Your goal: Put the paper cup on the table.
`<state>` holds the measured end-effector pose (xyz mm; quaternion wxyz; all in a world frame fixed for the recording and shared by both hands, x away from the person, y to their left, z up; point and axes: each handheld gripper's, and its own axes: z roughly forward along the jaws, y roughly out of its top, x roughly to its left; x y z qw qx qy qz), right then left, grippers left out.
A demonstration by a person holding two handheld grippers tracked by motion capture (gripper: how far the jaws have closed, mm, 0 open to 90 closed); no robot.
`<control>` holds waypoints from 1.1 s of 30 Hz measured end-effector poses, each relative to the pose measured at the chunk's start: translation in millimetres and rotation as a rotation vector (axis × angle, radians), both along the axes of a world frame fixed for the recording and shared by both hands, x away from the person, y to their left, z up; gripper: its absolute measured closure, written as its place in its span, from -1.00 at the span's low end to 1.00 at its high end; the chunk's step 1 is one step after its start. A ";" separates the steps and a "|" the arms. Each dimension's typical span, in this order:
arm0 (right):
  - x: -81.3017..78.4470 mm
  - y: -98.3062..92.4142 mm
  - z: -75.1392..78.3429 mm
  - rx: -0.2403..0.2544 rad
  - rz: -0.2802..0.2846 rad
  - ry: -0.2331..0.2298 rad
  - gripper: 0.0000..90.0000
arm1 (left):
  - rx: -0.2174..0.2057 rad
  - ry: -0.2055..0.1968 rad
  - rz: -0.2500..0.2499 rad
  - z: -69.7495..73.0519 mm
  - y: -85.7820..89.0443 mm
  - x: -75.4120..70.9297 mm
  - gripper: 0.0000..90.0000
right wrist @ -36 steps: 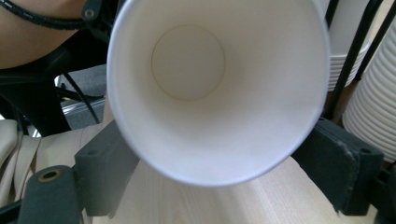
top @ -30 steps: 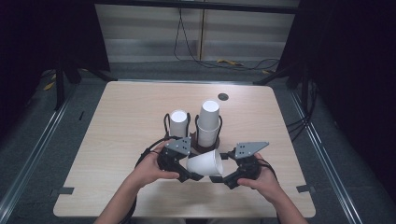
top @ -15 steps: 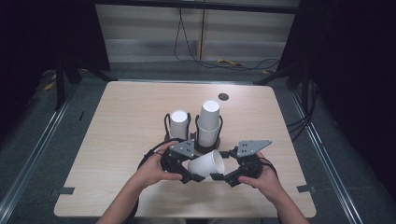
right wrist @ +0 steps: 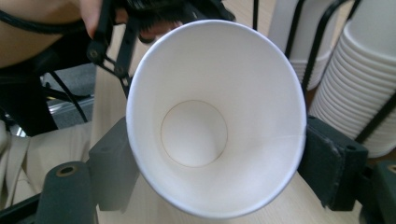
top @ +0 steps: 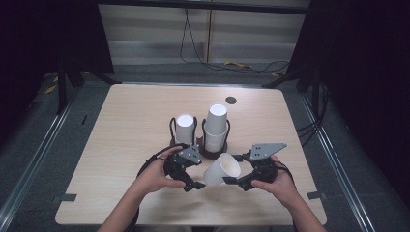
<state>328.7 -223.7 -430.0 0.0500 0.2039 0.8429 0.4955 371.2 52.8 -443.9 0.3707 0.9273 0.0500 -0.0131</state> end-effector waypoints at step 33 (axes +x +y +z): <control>5.9 15.0 -18.7 -0.183 0.034 0.019 -0.61 | 0.071 -0.001 0.068 -2.8 25.4 2.0 -0.64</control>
